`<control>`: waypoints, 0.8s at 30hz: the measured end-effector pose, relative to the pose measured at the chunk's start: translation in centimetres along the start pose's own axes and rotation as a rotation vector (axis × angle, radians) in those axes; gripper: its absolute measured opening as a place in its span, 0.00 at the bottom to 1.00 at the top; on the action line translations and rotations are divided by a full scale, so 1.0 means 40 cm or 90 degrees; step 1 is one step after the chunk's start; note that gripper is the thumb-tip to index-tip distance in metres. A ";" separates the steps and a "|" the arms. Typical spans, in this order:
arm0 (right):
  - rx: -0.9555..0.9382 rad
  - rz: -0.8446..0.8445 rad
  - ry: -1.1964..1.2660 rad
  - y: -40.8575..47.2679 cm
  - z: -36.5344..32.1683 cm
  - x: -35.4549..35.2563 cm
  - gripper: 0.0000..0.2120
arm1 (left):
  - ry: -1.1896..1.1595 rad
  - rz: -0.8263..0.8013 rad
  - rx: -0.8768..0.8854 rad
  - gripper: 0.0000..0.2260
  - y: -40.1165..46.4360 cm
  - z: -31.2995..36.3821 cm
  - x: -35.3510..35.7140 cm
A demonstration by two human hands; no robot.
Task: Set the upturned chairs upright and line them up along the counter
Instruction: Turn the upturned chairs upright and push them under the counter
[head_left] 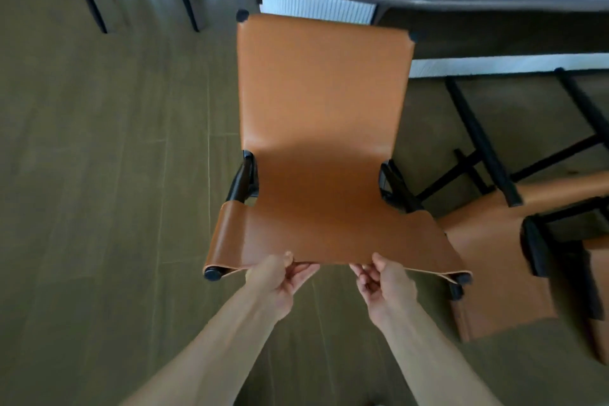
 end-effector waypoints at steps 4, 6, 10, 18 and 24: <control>-0.080 -0.020 -0.038 -0.044 -0.174 0.130 0.03 | 0.008 -0.053 0.024 0.07 -0.057 0.157 0.158; -0.130 -0.027 -0.077 -0.053 -0.252 0.191 0.03 | 0.043 -0.068 0.062 0.10 -0.064 0.226 0.225; -0.232 -0.016 -0.120 -0.057 -0.382 0.312 0.04 | 0.107 -0.090 0.156 0.06 -0.063 0.354 0.362; -0.284 -0.012 -0.129 -0.064 -0.550 0.494 0.10 | 0.162 -0.060 0.229 0.18 -0.038 0.527 0.570; -0.287 -0.033 -0.139 -0.035 -0.676 0.631 0.09 | 0.115 -0.004 0.260 0.18 -0.037 0.635 0.712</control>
Point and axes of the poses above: each hand's wrist, its own y-axis towards the middle knuckle, its own x-axis out of the palm, z = x × y, the point moved 4 cm from there along y, towards the middle knuckle, and after that the axes turned 9 degrees about z, right-handed, at the moved point
